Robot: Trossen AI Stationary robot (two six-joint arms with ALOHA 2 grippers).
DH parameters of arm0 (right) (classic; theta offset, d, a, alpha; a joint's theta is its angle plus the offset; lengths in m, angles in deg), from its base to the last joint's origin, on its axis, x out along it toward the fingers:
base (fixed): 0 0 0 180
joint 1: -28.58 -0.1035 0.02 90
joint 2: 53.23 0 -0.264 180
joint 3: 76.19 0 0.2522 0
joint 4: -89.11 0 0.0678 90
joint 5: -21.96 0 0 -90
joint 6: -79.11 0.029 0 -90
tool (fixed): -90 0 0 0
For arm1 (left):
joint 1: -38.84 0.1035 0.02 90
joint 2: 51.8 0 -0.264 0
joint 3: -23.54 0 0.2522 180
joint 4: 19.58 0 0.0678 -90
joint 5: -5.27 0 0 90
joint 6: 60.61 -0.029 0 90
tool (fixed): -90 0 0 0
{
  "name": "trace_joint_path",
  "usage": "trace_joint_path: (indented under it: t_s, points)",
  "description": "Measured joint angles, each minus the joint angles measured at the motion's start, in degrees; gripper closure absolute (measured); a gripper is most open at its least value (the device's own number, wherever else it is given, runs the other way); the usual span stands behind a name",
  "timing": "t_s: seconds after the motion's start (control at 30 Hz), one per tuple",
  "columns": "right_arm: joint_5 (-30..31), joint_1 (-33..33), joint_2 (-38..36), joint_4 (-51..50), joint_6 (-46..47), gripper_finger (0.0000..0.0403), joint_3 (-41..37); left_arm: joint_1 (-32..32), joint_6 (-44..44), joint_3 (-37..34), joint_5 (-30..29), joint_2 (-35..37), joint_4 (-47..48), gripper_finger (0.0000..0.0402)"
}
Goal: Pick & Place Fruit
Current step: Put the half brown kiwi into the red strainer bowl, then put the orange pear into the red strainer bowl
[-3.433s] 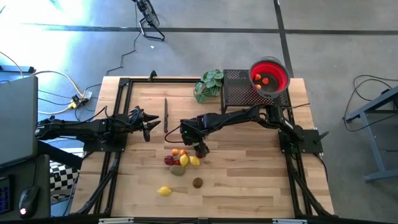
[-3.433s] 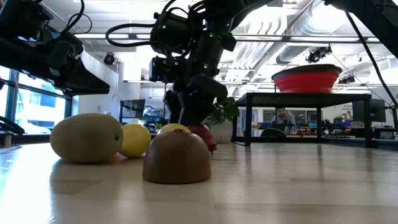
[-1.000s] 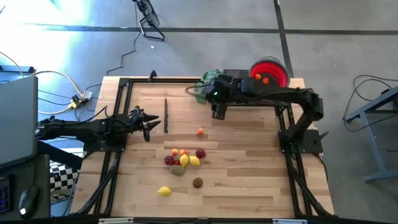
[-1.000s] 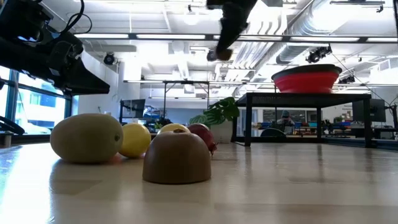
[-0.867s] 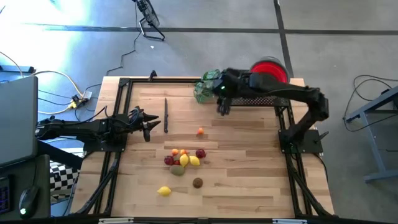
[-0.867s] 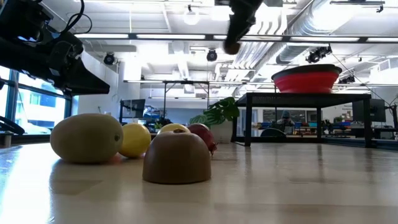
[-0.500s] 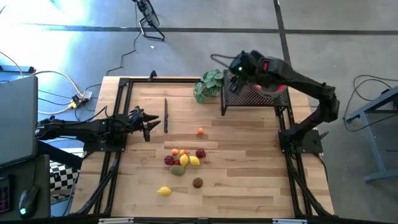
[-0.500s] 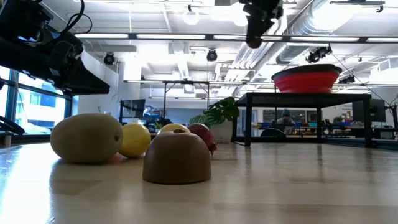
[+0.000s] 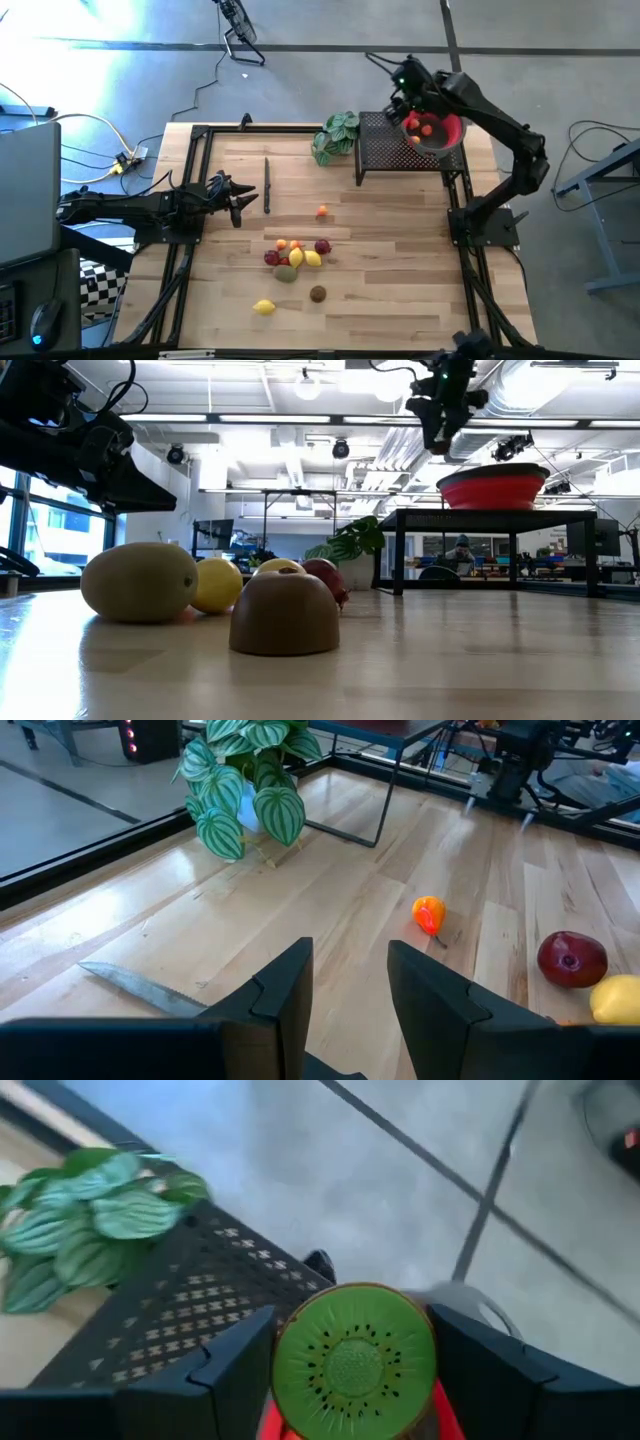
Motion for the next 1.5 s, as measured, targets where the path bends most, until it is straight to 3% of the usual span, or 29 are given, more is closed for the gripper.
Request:
trace_joint_path:
  t_s: [0.13, 0.33, 0.53, 0.73, 0.97, 1.1, 1.37, 1.5]
  points:
    - [0.1, 2.5, 0.0, -3.7, 4.1, 0.0169, 0.0, 0.0, 0.0, 0.0, 0.0, 0.0, 0.0, 0.0274]
    - [0.0, 3.8, 0.0, -7.0, 6.3, 0.0236, 0.0, 0.0, 0.0, 0.0, 0.0, 0.0, 0.0, 0.0274]
    - [0.0, 3.8, 0.0, -6.1, 4.8, 0.0293, 0.0, 0.0, 0.0, 0.0, 0.0, 0.0, 0.0, 0.0274]
    - [-0.4, 2.4, 0.0, -3.7, 0.7, 0.0324, 0.0, 0.0, 0.0, 0.0, 0.0, 0.0, 0.0, 0.0274]
    - [-9.0, -1.3, 0.0, 0.9, -2.8, 0.0350, 0.0, 0.0, 0.0, 0.0, 0.0, 0.0, 0.0, 0.0274]
    - [-10.6, -5.1, 0.0, 4.9, -5.5, 0.0372, -0.4, 0.0, 0.0, 0.0, 0.0, 0.0, 0.0, 0.0274]
    - [-10.9, -10.8, -0.9, 14.6, -6.2, 0.0398, -8.5, 0.0, 0.0, 0.0, 0.0, 0.0, 0.1, 0.0274]
    - [-16.1, -12.6, -2.1, 23.2, -6.1, 0.0398, -16.7, 0.0, 0.0, 0.0, 0.0, 0.0, 0.1, 0.0274]
